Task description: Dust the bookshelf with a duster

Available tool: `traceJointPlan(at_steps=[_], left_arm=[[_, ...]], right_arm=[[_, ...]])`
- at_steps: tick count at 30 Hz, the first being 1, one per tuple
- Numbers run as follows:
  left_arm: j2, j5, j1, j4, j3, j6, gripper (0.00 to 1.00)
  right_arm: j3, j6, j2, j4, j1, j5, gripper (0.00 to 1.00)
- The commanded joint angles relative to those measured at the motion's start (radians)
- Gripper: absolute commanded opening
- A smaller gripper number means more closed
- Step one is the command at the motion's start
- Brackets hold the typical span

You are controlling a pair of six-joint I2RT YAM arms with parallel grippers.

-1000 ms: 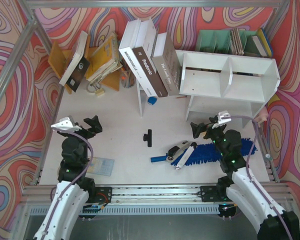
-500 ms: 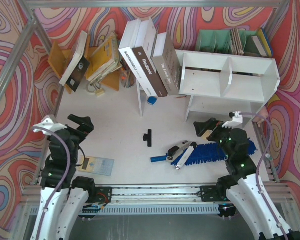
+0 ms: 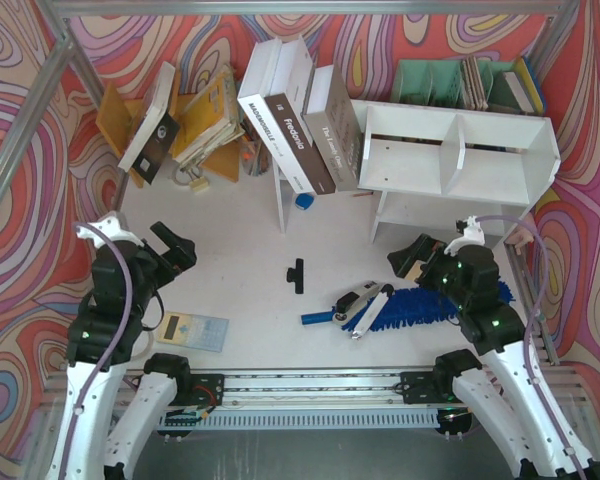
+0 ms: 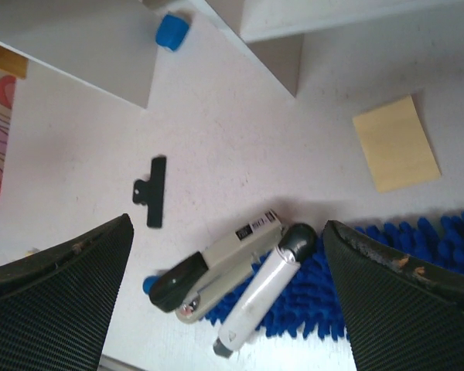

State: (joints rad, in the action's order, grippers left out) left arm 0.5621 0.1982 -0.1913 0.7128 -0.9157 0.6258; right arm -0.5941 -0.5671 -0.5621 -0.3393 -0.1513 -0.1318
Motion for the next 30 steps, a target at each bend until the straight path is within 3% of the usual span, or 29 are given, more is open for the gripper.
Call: traceJointPlan(at_steps=[1, 9, 14, 21, 24, 30], left_arm=[[0.016, -0.083, -0.004, 0.056, -0.058, -0.124, 0.99], [0.045, -0.111, -0.004, 0.02, -0.016, -0.177, 0.98], [0.037, -0.119, -0.004, 0.015, 0.001, -0.171, 0.99], [0.02, -0.092, -0.004, 0.032, 0.005, -0.163, 0.98], [0.017, -0.086, -0.004, 0.04, 0.007, -0.16, 0.99], [0.016, -0.075, -0.004, 0.05, 0.004, -0.158, 0.99]], right_arm=[[-0.027, -0.031, 0.015, -0.157, -0.014, 0.017, 0.99], [-0.076, -0.062, -0.114, -0.202, -0.142, 0.13, 0.98], [-0.155, -0.194, -0.258, -0.21, -0.429, 0.401, 0.98], [-0.302, -0.569, -0.481, -0.427, -0.769, 0.689, 0.94], [-0.365, -0.675, -0.526, -0.551, -0.791, 0.739, 0.93], [-0.357, -0.758, -0.563, -0.557, -0.793, 0.67, 0.87]])
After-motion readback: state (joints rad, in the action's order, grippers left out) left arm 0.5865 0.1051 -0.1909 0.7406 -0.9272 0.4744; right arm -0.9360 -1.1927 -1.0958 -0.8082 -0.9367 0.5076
